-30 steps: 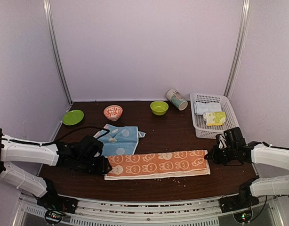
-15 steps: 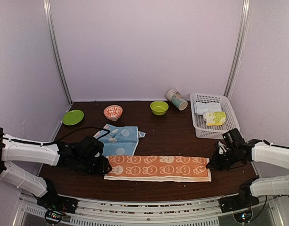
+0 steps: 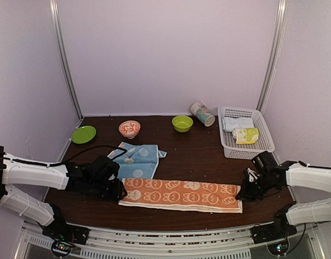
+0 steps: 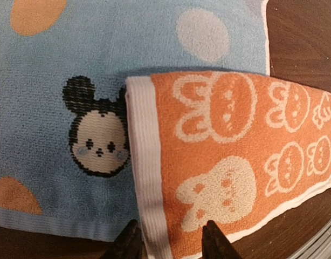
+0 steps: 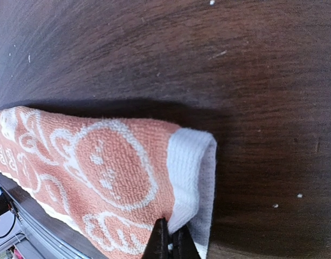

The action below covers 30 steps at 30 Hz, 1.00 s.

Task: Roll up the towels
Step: Adjust the towel at the center of the board.

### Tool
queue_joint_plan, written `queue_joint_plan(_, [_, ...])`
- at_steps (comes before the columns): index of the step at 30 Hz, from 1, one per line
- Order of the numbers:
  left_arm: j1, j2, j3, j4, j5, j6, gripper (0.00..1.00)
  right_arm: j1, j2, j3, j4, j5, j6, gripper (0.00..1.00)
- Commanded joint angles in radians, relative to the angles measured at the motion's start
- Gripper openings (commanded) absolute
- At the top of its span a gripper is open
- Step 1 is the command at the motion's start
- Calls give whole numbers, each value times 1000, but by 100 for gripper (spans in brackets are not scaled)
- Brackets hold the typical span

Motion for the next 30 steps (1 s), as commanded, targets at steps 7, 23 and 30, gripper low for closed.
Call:
queue_joint_plan(7, [4, 48, 51, -74, -4, 66, 0, 25, -30, 26, -77, 64, 13, 18])
queue_joint_plan(23, [4, 40, 62, -100, 11, 97, 0, 72, -140, 54, -226, 78, 49, 50])
queue_joint_plan(30, [4, 16, 59, -103, 41, 120, 0, 106, -112, 20, -160, 79, 92, 30])
